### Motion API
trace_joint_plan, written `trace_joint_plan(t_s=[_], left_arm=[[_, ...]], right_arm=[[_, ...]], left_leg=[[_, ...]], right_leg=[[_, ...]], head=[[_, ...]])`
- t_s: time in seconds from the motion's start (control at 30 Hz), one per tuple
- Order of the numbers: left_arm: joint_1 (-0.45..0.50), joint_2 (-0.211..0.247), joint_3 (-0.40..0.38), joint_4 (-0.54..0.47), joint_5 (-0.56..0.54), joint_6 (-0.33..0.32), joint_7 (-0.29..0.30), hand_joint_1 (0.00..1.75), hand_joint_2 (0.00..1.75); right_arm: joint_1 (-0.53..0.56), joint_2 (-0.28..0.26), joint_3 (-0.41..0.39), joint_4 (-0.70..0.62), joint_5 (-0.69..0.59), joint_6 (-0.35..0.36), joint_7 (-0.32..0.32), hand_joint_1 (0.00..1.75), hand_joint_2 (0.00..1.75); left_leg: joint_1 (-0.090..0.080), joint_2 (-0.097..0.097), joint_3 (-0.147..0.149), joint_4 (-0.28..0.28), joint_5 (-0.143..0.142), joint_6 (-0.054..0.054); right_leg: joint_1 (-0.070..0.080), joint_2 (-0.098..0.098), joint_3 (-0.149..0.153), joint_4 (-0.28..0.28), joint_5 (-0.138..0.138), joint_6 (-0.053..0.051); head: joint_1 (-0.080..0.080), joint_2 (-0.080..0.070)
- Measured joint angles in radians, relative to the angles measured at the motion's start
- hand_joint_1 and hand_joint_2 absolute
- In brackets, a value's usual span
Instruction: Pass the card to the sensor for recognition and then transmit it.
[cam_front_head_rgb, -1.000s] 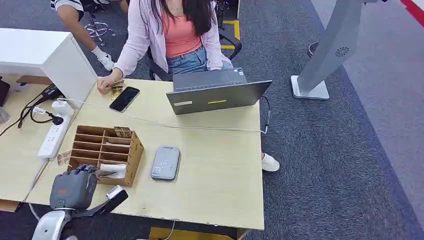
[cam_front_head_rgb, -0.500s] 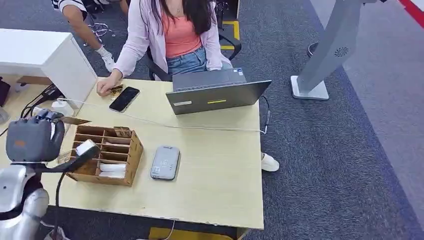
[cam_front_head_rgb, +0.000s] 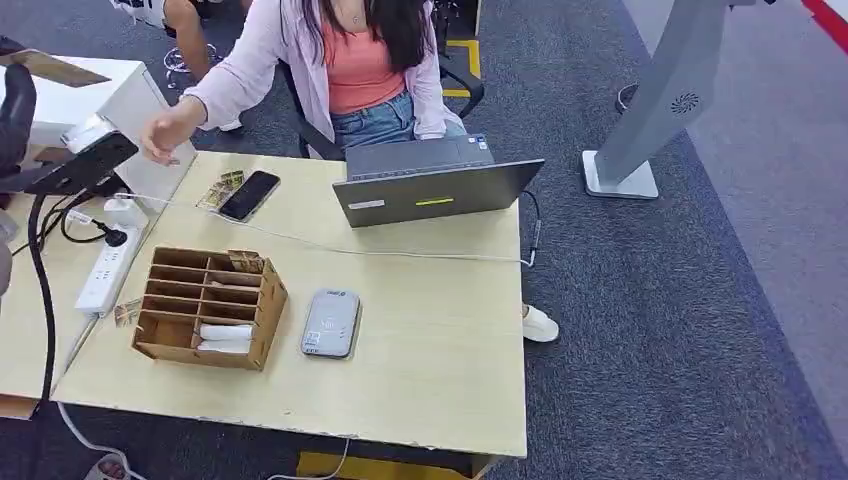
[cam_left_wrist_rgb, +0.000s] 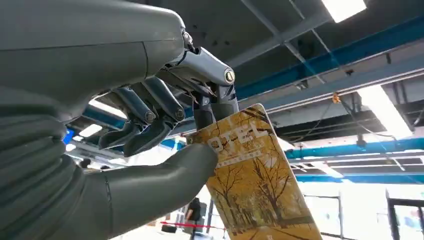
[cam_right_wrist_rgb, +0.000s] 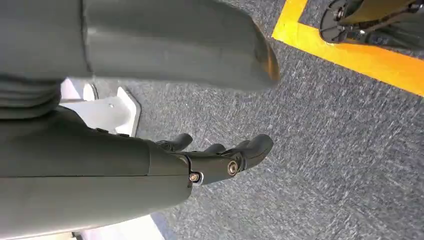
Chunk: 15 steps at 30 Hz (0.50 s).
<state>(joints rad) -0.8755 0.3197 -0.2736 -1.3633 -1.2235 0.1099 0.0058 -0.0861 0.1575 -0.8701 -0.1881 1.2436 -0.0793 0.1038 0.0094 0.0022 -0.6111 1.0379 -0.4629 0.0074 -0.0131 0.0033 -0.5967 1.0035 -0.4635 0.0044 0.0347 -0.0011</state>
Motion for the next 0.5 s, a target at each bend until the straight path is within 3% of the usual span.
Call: trace_joint_plan(t_s=[0.17, 0.27, 0.5], left_arm=[[-0.203, -0.019, -0.034, 0.282, -0.072, 0.055, 0.012, 1.75, 1.75], [-0.268, -0.037, -0.043, 0.441, -0.078, 0.095, 0.007, 1.75, 1.75], [-0.303, -0.056, -0.05, 0.597, -0.08, 0.123, 0.007, 1.75, 1.75]], right_arm=[[-0.001, 0.002, 0.013, 0.0, 0.025, 0.008, 0.005, 0.0, 0.0], [-0.002, 0.004, 0.014, 0.0, 0.032, 0.013, 0.02, 0.0, 0.0], [-0.002, 0.005, 0.014, 0.0, 0.032, 0.019, 0.03, 0.0, 0.0]], left_leg=[[0.0, 0.001, 0.001, 0.0, 0.001, -0.001], [0.0, 0.002, 0.001, 0.0, 0.001, -0.001], [0.0, 0.001, 0.0, 0.0, 0.001, -0.001]], right_leg=[[0.0, 0.001, 0.0, 0.0, 0.002, -0.002], [0.0, 0.002, 0.0, 0.0, 0.002, -0.002], [0.0, 0.001, 0.0, 0.0, 0.002, -0.002]], head=[[0.0, 0.0], [0.0, 0.0], [0.0, 0.0]])
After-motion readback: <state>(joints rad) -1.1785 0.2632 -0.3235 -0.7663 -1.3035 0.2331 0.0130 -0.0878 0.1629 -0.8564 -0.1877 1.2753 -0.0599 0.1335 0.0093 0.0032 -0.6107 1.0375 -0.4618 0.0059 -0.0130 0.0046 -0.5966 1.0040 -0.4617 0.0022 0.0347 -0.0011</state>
